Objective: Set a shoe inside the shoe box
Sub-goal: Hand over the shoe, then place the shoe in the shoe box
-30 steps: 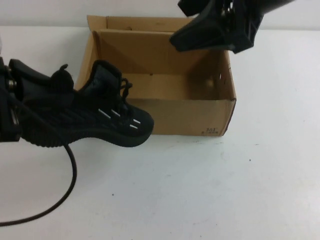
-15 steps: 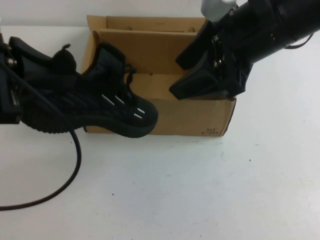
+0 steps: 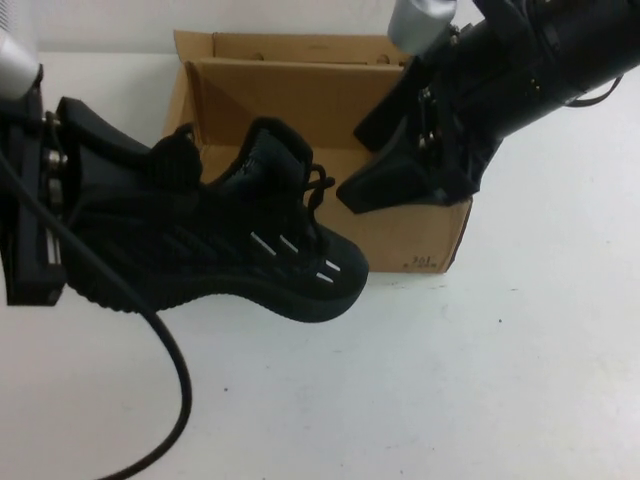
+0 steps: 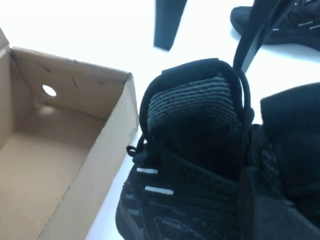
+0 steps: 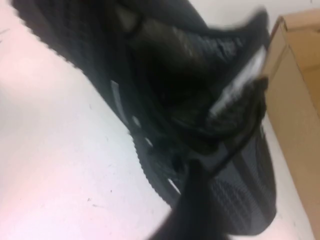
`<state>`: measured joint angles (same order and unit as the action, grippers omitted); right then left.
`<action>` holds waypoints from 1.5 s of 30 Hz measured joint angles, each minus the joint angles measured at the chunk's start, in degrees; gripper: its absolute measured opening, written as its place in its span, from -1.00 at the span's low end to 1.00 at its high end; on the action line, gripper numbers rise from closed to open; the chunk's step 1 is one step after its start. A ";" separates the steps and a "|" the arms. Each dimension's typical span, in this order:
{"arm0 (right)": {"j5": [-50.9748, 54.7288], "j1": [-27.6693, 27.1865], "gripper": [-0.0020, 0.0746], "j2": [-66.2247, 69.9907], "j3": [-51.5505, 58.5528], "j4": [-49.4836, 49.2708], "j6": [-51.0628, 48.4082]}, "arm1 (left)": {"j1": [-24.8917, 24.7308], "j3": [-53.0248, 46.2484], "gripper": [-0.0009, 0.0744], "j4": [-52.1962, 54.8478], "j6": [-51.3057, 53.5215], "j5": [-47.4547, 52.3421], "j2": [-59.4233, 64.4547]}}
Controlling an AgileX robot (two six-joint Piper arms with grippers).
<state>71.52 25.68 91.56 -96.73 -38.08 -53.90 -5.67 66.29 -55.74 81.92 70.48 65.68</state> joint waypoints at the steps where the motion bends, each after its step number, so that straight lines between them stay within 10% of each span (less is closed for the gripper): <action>1: 0.00 0.62 0.44 0.00 0.00 0.47 0.40 | 0.00 0.00 -0.79 0.10 -0.40 0.00 -0.73; 7: -0.11 6.50 0.71 0.00 0.09 1.25 -0.15 | 0.00 0.00 -0.79 1.53 -3.00 0.91 -5.89; 23: -0.11 10.48 0.66 0.00 0.09 -4.29 -5.08 | -2.92 0.00 -0.79 4.80 -7.64 1.71 -11.04; 27: 0.00 10.48 0.42 0.00 0.09 -5.05 -5.82 | -3.96 0.00 -0.79 4.92 -7.78 1.71 -11.14; 35: -0.14 10.48 -0.77 0.00 0.09 -4.73 -5.24 | -4.08 0.00 -0.79 4.92 -7.78 1.99 -11.14; 45: -0.04 10.62 -0.87 0.00 0.09 -4.17 -3.02 | -4.08 0.00 -0.72 6.14 -14.22 1.80 -11.14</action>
<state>71.48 36.29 91.56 -96.63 -42.26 -56.93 -9.75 66.29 -49.60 67.71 72.28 54.54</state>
